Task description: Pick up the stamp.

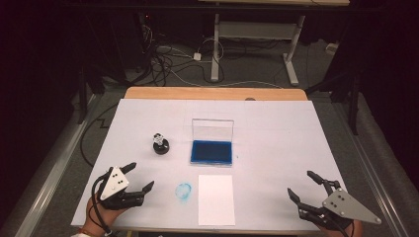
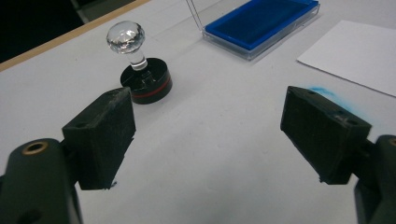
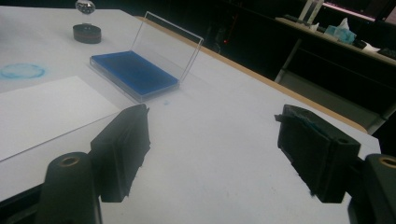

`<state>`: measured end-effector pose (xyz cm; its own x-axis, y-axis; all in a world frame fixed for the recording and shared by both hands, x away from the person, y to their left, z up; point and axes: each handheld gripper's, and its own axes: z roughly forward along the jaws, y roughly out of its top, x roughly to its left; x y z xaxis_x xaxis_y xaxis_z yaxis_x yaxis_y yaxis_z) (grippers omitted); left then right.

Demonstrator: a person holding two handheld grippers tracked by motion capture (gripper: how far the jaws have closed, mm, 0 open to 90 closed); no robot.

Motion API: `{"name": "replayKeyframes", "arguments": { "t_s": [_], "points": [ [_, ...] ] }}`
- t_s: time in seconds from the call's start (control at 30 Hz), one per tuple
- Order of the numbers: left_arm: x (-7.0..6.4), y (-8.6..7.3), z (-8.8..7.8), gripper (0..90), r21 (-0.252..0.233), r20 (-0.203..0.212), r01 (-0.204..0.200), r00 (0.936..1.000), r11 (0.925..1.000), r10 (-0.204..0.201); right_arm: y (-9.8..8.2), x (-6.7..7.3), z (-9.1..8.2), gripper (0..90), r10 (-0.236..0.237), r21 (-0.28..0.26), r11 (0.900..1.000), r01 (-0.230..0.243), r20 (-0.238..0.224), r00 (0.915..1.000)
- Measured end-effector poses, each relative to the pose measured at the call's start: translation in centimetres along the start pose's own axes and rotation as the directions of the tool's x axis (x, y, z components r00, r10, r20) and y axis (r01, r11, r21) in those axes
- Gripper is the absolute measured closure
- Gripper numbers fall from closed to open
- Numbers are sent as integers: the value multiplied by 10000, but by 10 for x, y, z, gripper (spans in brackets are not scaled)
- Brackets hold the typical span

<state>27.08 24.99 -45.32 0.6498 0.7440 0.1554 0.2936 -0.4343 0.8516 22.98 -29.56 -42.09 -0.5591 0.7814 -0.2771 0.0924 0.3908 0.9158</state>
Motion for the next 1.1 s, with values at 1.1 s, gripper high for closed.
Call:
{"name": "replayKeyframes", "arguments": {
  "t_s": [1.1],
  "points": [
    [53,55,24,169,1729,722,-115,9974,9849,-10,-3,3,8,257,-223,689,9974,224,-23,9997]
  ]
}}
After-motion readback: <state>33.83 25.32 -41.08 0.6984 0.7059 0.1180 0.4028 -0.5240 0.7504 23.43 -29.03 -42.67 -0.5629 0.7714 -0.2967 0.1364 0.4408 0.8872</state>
